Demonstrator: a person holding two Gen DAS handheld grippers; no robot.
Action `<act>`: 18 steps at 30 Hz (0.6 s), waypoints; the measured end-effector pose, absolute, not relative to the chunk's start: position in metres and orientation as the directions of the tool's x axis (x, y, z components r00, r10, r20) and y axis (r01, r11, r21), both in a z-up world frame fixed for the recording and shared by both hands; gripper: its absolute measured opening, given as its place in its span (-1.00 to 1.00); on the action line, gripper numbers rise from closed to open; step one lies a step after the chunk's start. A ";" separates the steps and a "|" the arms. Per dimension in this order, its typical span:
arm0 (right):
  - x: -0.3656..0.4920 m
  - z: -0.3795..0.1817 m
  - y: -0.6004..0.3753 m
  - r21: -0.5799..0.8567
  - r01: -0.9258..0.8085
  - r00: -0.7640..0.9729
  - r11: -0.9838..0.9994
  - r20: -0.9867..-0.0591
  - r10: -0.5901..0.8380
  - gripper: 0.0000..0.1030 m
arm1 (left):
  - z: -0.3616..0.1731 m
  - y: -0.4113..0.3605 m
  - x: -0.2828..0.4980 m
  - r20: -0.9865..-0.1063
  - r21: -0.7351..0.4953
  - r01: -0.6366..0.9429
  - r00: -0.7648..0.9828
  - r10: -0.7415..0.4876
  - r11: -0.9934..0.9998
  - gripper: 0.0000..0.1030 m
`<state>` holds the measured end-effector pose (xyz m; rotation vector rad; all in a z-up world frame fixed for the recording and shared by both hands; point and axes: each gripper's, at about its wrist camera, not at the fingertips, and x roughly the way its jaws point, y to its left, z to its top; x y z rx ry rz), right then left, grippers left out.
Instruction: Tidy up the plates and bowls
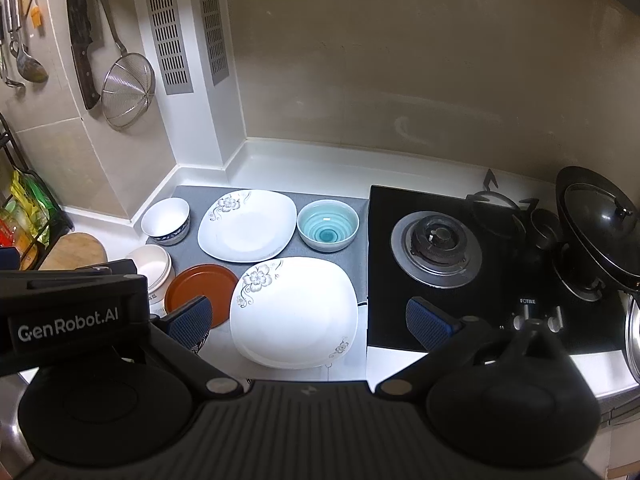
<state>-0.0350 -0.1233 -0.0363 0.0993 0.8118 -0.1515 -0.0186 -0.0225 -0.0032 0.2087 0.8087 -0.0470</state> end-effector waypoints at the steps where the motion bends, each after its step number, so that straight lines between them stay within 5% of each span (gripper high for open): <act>1: -0.035 -0.037 -0.123 0.032 0.173 0.677 0.984 -0.729 -0.096 1.00 | -0.004 -0.022 -0.019 -0.721 0.168 0.120 0.692 0.039 0.978 0.88; 18: -0.037 -0.039 -0.119 0.059 0.139 0.701 0.988 -0.711 -0.056 0.99 | -0.007 -0.022 -0.019 -0.726 0.170 0.115 0.687 0.046 0.979 0.89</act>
